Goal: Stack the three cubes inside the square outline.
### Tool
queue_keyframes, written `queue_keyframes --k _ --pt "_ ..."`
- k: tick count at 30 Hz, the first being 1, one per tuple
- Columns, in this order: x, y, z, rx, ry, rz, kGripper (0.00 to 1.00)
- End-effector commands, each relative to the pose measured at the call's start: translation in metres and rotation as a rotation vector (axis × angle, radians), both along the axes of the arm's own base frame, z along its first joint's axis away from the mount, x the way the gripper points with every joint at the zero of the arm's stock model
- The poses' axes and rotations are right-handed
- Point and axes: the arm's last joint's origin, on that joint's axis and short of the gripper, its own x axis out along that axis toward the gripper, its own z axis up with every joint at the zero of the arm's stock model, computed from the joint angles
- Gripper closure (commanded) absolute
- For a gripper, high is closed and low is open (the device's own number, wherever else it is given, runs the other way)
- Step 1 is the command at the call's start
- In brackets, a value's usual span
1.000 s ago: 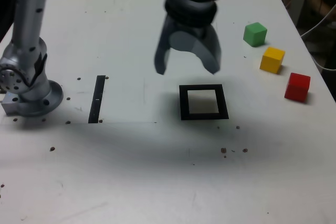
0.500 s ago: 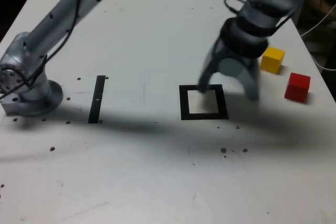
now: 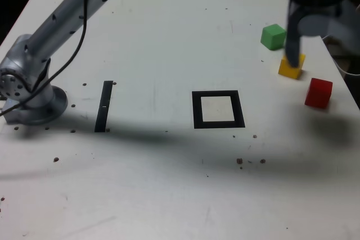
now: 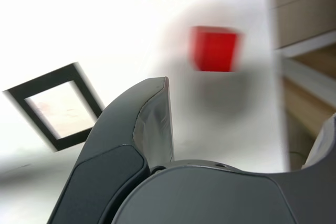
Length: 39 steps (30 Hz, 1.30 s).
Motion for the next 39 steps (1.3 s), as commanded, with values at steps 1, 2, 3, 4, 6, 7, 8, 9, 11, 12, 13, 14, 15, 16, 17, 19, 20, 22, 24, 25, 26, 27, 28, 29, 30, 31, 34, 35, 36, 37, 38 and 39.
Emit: queue_keyframes --k 1,2,3,4,6,7,8,9,11,12,13,14,15,16,17,19,20,22,24,25,26,27,28,29,30,31,34,35,36,37,38,39 --pt "0.007 -0.004 0.024 -0.013 -0.143 -0.007 0.01" --pt "0.009 -0.006 0.02 -0.013 -0.137 -0.01 0.01" --pt "0.011 -0.008 0.016 -0.011 -0.13 -0.014 0.01" --pt "0.013 -0.01 0.012 -0.008 -0.123 -0.017 0.01" --pt "0.016 -0.012 0.004 -0.001 -0.102 -0.021 0.01" --pt "0.016 -0.013 0.0 0.004 -0.09 -0.022 0.01" --pt "0.017 -0.013 -0.003 0.01 -0.077 -0.022 0.01" --pt "0.017 -0.013 -0.006 0.016 -0.064 -0.023 0.01" --pt "0.016 -0.013 -0.011 0.029 -0.038 -0.022 0.02" --pt "0.016 -0.013 -0.013 0.035 -0.023 -0.023 0.02" --pt "0.015 -0.012 -0.015 0.04 -0.008 -0.023 0.02" --pt "0.013 -0.012 -0.018 0.044 0.009 -0.024 0.02" --pt "0.012 -0.012 -0.02 0.047 0.028 -0.025 0.02" --pt "0.01 -0.012 -0.023 0.049 0.047 -0.026 0.02" --pt "0.009 -0.012 -0.025 0.049 0.067 -0.027 0.02" --pt "0.005 -0.012 -0.031 0.045 0.106 -0.031 0.03" --pt "0.004 -0.013 -0.033 0.042 0.12 -0.033 0.03" --pt "0.004 -0.013 -0.038 0.035 0.142 -0.039 0.03" --pt "0.004 -0.014 -0.044 0.03 0.162 -0.044 0.03" --pt "0.005 -0.014 -0.047 0.029 0.172 -0.047 0.03" --pt "0.005 -0.015 -0.05 0.029 0.181 -0.049 0.03" --pt "0.006 -0.015 -0.054 0.029 0.189 -0.051 0.03" --pt "0.007 -0.015 -0.057 0.031 0.195 -0.053 0.03" --pt "0.008 -0.015 -0.059 0.032 0.199 -0.055 0.03" --pt "0.009 -0.015 -0.061 0.035 0.201 -0.057 0.03" --pt "0.011 -0.015 -0.063 0.039 0.201 -0.058 0.04" --pt "0.014 -0.013 -0.066 0.049 0.196 -0.059 0.05" --pt "0.015 -0.012 -0.067 0.051 0.194 -0.058 0.06" --pt "0.016 -0.011 -0.068 0.053 0.192 -0.057 0.06" --pt "0.018 -0.01 -0.069 0.054 0.19 -0.056 0.06" --pt "0.02 -0.009 -0.072 0.054 0.188 -0.056 0.07" --pt "0.022 -0.008 -0.074 0.053 0.187 -0.056 0.07"
